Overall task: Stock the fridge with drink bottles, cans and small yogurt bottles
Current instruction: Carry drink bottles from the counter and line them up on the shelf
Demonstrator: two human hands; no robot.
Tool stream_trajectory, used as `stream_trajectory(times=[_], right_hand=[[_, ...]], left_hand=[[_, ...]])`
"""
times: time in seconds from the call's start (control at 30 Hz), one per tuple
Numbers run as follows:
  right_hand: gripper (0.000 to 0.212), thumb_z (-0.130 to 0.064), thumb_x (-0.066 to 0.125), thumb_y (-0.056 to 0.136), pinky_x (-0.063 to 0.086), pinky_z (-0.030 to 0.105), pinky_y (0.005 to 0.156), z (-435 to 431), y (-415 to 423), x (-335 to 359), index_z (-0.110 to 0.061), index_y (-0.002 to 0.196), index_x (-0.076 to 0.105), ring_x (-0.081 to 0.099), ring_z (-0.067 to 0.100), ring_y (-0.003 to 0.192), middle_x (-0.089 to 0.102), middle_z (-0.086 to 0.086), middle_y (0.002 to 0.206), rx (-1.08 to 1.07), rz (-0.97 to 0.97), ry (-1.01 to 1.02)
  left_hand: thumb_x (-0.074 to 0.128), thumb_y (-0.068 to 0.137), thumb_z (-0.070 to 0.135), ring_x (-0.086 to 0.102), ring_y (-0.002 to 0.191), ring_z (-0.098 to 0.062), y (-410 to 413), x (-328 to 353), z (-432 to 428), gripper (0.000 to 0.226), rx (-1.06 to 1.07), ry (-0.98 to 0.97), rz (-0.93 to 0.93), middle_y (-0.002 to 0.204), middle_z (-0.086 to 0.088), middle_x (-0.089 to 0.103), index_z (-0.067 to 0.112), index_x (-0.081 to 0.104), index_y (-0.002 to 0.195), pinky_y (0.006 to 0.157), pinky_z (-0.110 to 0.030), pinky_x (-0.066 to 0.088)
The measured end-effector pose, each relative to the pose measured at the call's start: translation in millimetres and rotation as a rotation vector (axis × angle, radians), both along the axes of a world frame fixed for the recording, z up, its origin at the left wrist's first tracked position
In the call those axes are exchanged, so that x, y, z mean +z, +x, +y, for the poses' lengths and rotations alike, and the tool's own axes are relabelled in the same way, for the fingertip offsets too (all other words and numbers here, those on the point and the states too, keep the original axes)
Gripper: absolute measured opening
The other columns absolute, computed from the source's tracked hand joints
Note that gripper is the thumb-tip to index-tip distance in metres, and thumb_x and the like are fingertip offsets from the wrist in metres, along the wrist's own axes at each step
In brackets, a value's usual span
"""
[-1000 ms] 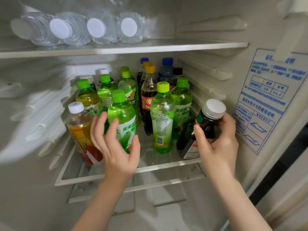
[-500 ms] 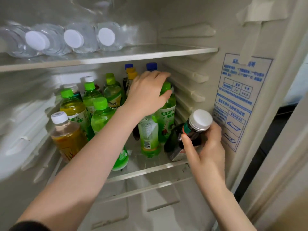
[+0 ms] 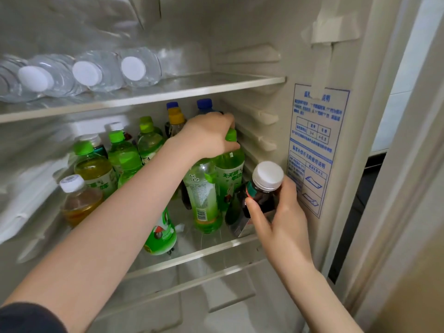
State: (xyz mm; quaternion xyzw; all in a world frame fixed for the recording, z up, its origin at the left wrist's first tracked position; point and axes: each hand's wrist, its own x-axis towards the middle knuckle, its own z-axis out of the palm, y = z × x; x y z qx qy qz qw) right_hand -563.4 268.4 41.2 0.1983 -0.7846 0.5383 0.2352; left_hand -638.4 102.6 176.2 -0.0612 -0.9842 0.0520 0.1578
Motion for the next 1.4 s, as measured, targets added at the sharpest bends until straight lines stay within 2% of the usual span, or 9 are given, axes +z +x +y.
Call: stream_trajectory(times=[0.23, 0.43, 0.67, 0.8, 0.97, 1.03, 1.13, 1.27, 1.4], right_hand=[[0.055, -0.025, 0.068, 0.083, 0.043, 0.029, 0.098, 6, 8, -9, -0.015, 0.130, 0.043, 0.053, 0.013, 0.115, 0.056, -0.004, 0.122, -0.031, 0.000, -0.112], [0.060, -0.034, 0.063, 0.083, 0.040, 0.045, 0.106, 14, 14, -17, -0.015, 0.134, 0.038, 0.047, 0.018, 0.127, 0.051, 0.003, 0.133, 0.029, -0.018, -0.185], [0.059, -0.029, 0.065, 0.084, 0.041, 0.044, 0.105, 14, 14, -23, -0.016, 0.135, 0.039, 0.048, 0.013, 0.126, 0.051, -0.001, 0.133, 0.003, -0.012, -0.227], [0.059, -0.032, 0.062, 0.083, 0.042, 0.046, 0.104, 13, 13, -25, -0.009, 0.132, 0.041, 0.050, 0.019, 0.125, 0.053, 0.005, 0.131, -0.006, 0.001, -0.226], [0.055, -0.028, 0.067, 0.082, 0.044, 0.042, 0.100, 5, 7, -14, -0.015, 0.130, 0.043, 0.054, 0.022, 0.117, 0.058, 0.004, 0.125, -0.083, 0.020, -0.129], [0.052, -0.026, 0.068, 0.082, 0.049, 0.034, 0.085, -2, 2, -8, -0.017, 0.128, 0.046, 0.063, 0.018, 0.093, 0.063, 0.000, 0.112, -0.092, 0.039, -0.091], [0.053, -0.025, 0.068, 0.082, 0.042, 0.028, 0.063, -12, -4, -2, -0.017, 0.129, 0.046, 0.053, 0.006, 0.055, 0.061, -0.005, 0.089, -0.117, 0.075, 0.009], [0.055, -0.031, 0.063, 0.084, 0.045, 0.033, 0.065, -22, -13, 4, -0.024, 0.133, 0.039, 0.061, 0.026, 0.073, 0.066, 0.003, 0.097, -0.106, 0.051, 0.071], [0.053, -0.036, 0.059, 0.087, 0.049, 0.040, 0.073, -29, -22, 7, -0.031, 0.133, 0.035, 0.062, 0.030, 0.084, 0.065, 0.002, 0.109, -0.077, 0.026, 0.075]], left_hand=[[0.044, 0.095, 0.048, 0.046, 0.082, -0.021, 6, -4, 16, 0.043, -0.032, -0.118, -0.020, 0.092, -0.001, 0.042, 0.011, 0.048, 0.116, 0.064, -0.034, 0.037], [0.042, 0.096, 0.045, 0.052, 0.081, -0.026, 39, -17, 23, 0.040, -0.167, -0.203, 0.313, 0.086, -0.001, 0.045, 0.009, 0.048, 0.111, 0.061, -0.035, 0.038], [0.040, 0.092, 0.040, 0.052, 0.083, -0.026, 97, 1, 34, 0.037, -0.153, 0.020, 0.639, 0.094, -0.008, 0.055, 0.007, 0.053, 0.102, 0.067, -0.025, 0.024], [0.043, 0.091, 0.031, 0.034, 0.073, -0.010, 135, 14, 25, 0.031, -0.140, 0.183, 0.778, 0.082, 0.001, 0.044, 0.003, 0.054, 0.096, 0.062, -0.023, 0.015], [0.043, 0.089, 0.036, 0.037, 0.067, -0.010, 173, 24, -14, 0.028, -0.017, 0.316, 0.747, 0.074, -0.001, 0.050, 0.010, 0.053, 0.093, 0.062, -0.029, 0.024], [0.045, 0.088, 0.038, 0.044, 0.067, -0.018, 190, 23, -30, 0.027, 0.033, 0.309, 0.712, 0.071, -0.003, 0.052, 0.013, 0.054, 0.090, 0.061, -0.034, 0.033], [0.045, 0.083, 0.044, 0.048, 0.067, -0.027, 210, 13, -55, 0.028, 0.175, 0.273, 0.679, 0.070, -0.004, 0.053, 0.018, 0.054, 0.086, 0.061, -0.035, 0.036], [0.048, 0.078, 0.047, 0.053, 0.073, -0.031, 225, -7, -87, 0.031, 0.353, 0.303, 0.674, 0.074, -0.005, 0.056, 0.019, 0.056, 0.086, 0.064, -0.035, 0.038], [0.045, 0.081, 0.047, 0.055, 0.076, -0.034, 227, -30, -114, 0.036, 0.492, 0.215, 0.630, 0.077, -0.007, 0.054, 0.013, 0.057, 0.086, 0.062, -0.034, 0.033]])
